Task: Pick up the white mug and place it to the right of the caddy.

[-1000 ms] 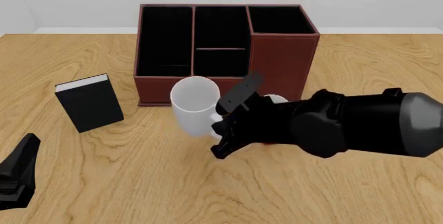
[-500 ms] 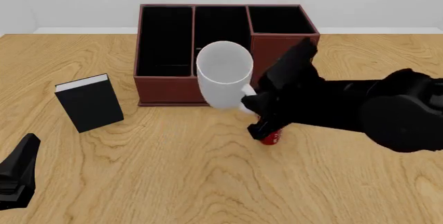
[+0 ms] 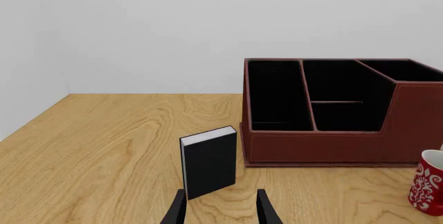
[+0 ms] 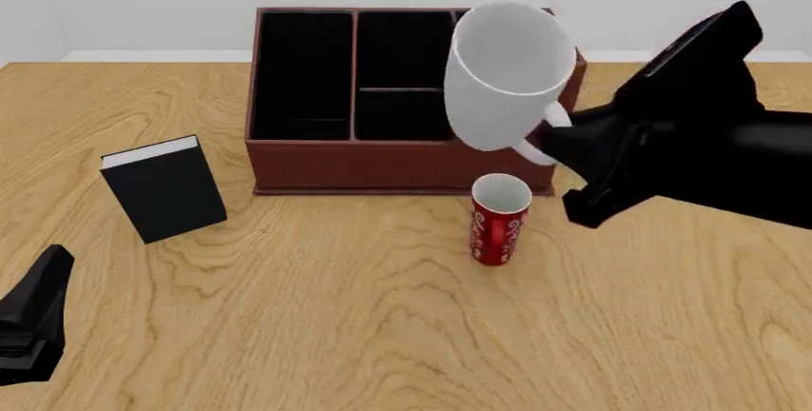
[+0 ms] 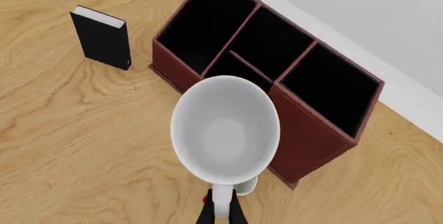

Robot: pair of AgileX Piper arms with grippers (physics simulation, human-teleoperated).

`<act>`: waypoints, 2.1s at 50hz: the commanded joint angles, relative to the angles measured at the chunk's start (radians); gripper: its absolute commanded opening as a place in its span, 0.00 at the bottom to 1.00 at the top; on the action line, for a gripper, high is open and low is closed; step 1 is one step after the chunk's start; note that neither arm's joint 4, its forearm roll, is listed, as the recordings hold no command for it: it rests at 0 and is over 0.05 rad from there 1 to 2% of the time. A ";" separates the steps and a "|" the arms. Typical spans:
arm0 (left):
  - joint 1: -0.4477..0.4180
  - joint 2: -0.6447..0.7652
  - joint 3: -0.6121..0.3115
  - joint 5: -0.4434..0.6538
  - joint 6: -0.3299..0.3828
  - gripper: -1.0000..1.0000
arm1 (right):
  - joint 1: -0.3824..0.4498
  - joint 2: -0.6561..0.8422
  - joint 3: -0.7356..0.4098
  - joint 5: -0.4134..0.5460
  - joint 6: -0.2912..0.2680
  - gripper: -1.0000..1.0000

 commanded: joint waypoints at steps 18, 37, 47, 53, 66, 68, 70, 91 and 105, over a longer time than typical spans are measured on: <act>0.000 0.000 0.000 0.000 0.000 1.00 | -0.135 -0.180 0.009 0.113 0.028 0.00; 0.000 0.000 0.000 0.000 0.000 1.00 | -0.255 -0.255 0.059 0.152 0.045 0.00; 0.000 0.000 0.000 0.000 0.000 1.00 | -0.314 -0.267 0.103 0.140 0.063 0.00; 0.000 0.000 0.000 0.000 0.000 1.00 | -0.367 -0.295 0.123 0.156 0.063 0.00; 0.000 0.000 0.000 0.000 0.000 1.00 | -0.479 -0.310 0.178 0.144 0.044 0.00; 0.000 0.000 0.000 0.000 0.000 1.00 | -0.495 -0.305 0.185 0.138 0.048 0.00; 0.000 0.000 0.000 0.000 0.000 1.00 | -0.502 -0.298 0.193 0.128 0.047 0.00; 0.000 0.000 0.000 0.000 0.000 1.00 | -0.604 -0.229 0.230 0.033 0.059 0.00; 0.000 0.000 0.000 0.000 0.000 1.00 | -0.635 -0.155 0.171 -0.004 0.075 0.00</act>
